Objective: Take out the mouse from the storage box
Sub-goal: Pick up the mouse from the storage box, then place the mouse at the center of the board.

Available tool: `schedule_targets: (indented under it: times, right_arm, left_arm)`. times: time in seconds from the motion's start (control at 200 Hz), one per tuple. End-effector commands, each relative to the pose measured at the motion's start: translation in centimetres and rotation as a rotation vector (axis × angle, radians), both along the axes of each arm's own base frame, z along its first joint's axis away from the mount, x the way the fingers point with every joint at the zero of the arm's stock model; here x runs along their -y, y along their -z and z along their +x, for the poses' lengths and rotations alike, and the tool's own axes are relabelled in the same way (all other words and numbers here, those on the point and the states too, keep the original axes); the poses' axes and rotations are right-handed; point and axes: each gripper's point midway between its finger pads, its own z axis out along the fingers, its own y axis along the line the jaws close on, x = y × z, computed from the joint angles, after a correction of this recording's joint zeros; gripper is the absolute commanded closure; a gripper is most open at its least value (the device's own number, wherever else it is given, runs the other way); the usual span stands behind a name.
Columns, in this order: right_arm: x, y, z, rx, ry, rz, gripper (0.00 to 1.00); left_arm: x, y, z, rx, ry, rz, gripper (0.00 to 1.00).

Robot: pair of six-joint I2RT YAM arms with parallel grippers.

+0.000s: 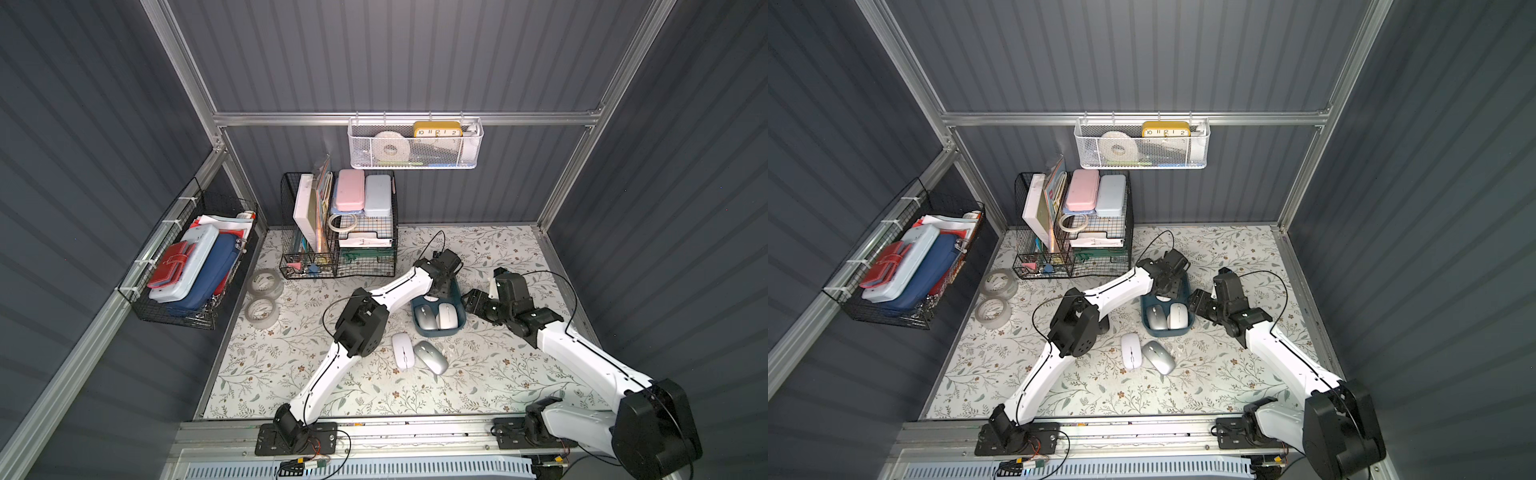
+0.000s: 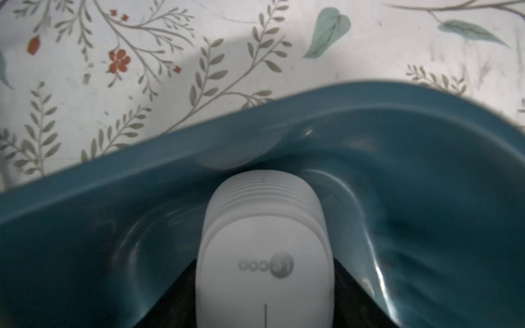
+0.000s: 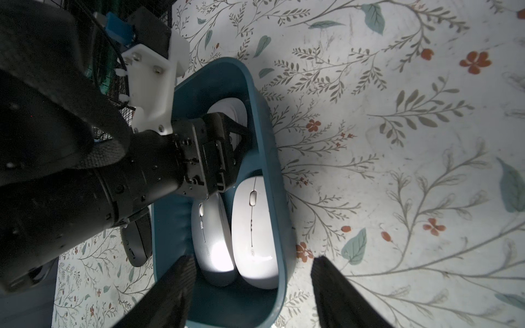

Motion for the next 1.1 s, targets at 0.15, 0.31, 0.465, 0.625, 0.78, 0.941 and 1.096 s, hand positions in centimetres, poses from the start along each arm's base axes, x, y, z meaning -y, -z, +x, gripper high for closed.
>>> schedule_targets:
  times: [0.15,0.31,0.465,0.625,0.78,0.941,1.096]
  right_arm:
    - [0.3,-0.4,-0.2,0.019,0.011,-0.003,0.29]
    - [0.6,-0.5,-0.2,0.020,0.012,-0.031,0.29]
    - [0.5,-0.2,-0.3,-0.002,-0.006,-0.053,0.29]
    - [0.1,0.0,-0.3,-0.013,-0.031,-0.083,0.29]
    - [-0.6,0.6,-0.2,-0.029,-0.052,-0.116,0.28]
    - [-1.3,0.5,-0.1,-0.031,-0.075,-0.151,0.28]
    - [-1.7,0.4,-0.1,-0.027,-0.083,-0.167,0.27]
  left_arm:
    - [-1.6,-4.5,-0.1,0.085,-0.021,-0.008,0.49]
    - [-2.2,-9.9,-1.3,0.145,-0.016,-0.100,0.50]
    - [-3.5,-13.0,-3.8,0.160,-0.025,-0.147,0.50]
    - [-6.5,-14.7,-6.9,0.147,-0.069,-0.181,0.50]
    - [-10.9,-14.3,-10.5,0.097,-0.143,-0.164,0.50]
    - [-15.8,-12.0,-14.9,0.007,-0.217,-0.133,0.50]
    - [-19.5,-9.5,-19.0,-0.093,-0.277,-0.107,0.49]
